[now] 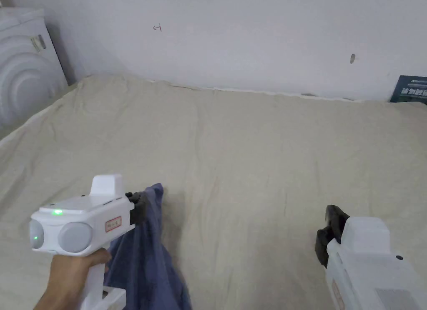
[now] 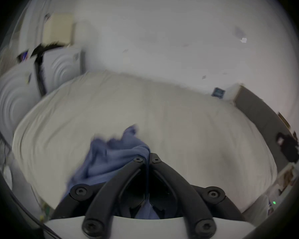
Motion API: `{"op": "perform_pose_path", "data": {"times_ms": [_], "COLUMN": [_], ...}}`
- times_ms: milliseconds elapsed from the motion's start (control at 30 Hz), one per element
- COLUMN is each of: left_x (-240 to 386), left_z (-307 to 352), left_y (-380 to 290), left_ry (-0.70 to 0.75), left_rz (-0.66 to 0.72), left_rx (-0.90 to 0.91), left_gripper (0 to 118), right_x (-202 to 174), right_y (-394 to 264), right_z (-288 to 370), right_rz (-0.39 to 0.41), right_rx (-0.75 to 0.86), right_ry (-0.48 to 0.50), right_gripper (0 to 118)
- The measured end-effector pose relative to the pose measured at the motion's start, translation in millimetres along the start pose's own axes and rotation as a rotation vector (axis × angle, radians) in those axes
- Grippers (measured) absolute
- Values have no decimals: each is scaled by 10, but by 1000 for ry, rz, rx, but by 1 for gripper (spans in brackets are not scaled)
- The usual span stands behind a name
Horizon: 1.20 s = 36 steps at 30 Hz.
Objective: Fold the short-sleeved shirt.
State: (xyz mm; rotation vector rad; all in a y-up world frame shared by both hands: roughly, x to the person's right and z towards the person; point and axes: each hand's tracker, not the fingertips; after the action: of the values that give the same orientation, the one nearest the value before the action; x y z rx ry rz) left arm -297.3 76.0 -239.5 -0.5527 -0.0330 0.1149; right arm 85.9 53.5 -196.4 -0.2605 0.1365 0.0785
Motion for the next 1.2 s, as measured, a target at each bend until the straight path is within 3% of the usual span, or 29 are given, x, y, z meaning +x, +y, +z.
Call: {"op": "perform_pose_path", "data": {"times_ms": [300,600,800,1000,1067,1133,1167,1200], "left_x": [1513,2653,2938,2853,2760,2670,2667,2653], "left_z": [228,-222,-772,-1561,-1693,-1422,-1378,-1335], "left_y": [795,288,-595,-1496,-1669,-1575,-1541,-1508], "left_ry": [-292,-533,-514,-306,-288,-313,-315,-325], "left_rz": [-269,-362,-421,-530,-461,-343,-324,-332], "left_rx": [160,10,-252,-505,-565,-449,-454,-452], "left_gripper": [3,3,3,3,4,12,24,46], "right_x": [555,1146,1333,1324,1296,1283,1275,1269], "right_y": [-2,-109,-222,-296,-305,-299,-297,-290], "right_z": [428,822,912,863,855,853,852,843], "right_rz": [-53,-70,-75,-83,-84,-81,-78,-76], "right_rx": [55,53,25,-5,-10,-11,-11,-11], "right_ry": [-117,-270,-314,-308,-303,-294,-293,-291], "right_gripper": [1,1,1,1,1,1,1,1]}}
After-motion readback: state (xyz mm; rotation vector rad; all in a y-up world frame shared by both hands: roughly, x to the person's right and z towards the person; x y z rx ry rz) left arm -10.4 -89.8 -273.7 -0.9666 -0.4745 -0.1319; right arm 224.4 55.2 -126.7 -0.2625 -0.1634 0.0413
